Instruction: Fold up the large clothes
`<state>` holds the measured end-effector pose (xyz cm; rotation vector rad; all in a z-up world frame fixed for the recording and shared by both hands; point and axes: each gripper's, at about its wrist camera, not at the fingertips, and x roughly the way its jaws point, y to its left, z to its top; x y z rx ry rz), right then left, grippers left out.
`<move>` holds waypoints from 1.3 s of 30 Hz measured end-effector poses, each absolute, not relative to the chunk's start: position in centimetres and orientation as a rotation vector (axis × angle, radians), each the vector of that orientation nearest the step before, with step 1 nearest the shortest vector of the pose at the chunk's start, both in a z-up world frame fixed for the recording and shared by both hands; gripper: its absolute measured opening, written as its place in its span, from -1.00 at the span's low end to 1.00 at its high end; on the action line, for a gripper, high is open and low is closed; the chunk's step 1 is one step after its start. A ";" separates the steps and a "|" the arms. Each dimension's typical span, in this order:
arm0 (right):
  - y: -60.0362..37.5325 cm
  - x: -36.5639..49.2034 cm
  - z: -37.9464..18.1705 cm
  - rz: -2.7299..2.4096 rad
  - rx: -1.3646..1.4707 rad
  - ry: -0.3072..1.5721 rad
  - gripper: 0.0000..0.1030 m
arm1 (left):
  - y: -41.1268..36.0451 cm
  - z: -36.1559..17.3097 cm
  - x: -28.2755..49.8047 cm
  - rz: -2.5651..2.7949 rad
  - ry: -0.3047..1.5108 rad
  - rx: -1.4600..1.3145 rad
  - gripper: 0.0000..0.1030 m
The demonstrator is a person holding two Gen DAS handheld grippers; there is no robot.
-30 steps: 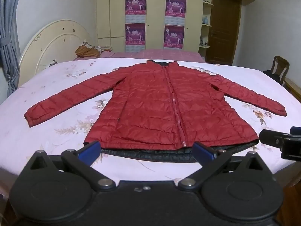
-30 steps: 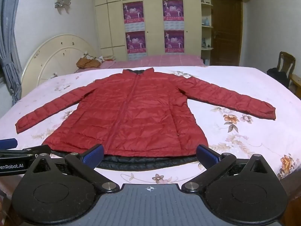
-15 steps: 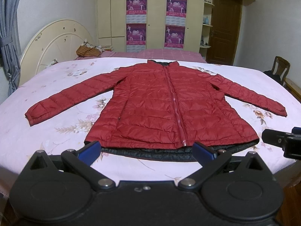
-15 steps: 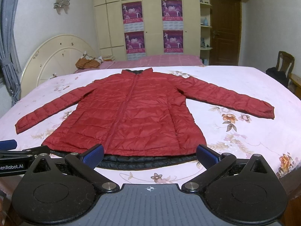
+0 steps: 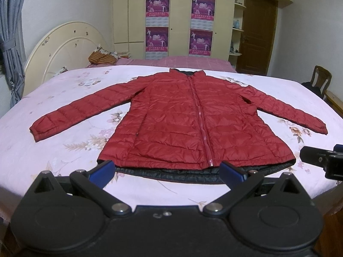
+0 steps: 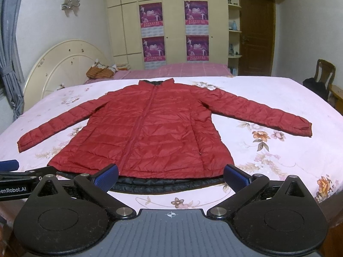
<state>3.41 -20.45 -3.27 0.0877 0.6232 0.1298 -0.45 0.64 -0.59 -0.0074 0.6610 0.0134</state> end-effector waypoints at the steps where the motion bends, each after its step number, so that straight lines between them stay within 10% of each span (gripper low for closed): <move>1: -20.5 3.4 -3.3 0.130 0.087 0.623 1.00 | 0.6 -0.6 -0.5 0.015 0.660 -0.008 1.00; 39: -21.1 3.5 -2.7 0.125 0.087 0.623 1.00 | 0.1 -0.6 -0.4 0.012 0.664 -0.003 1.00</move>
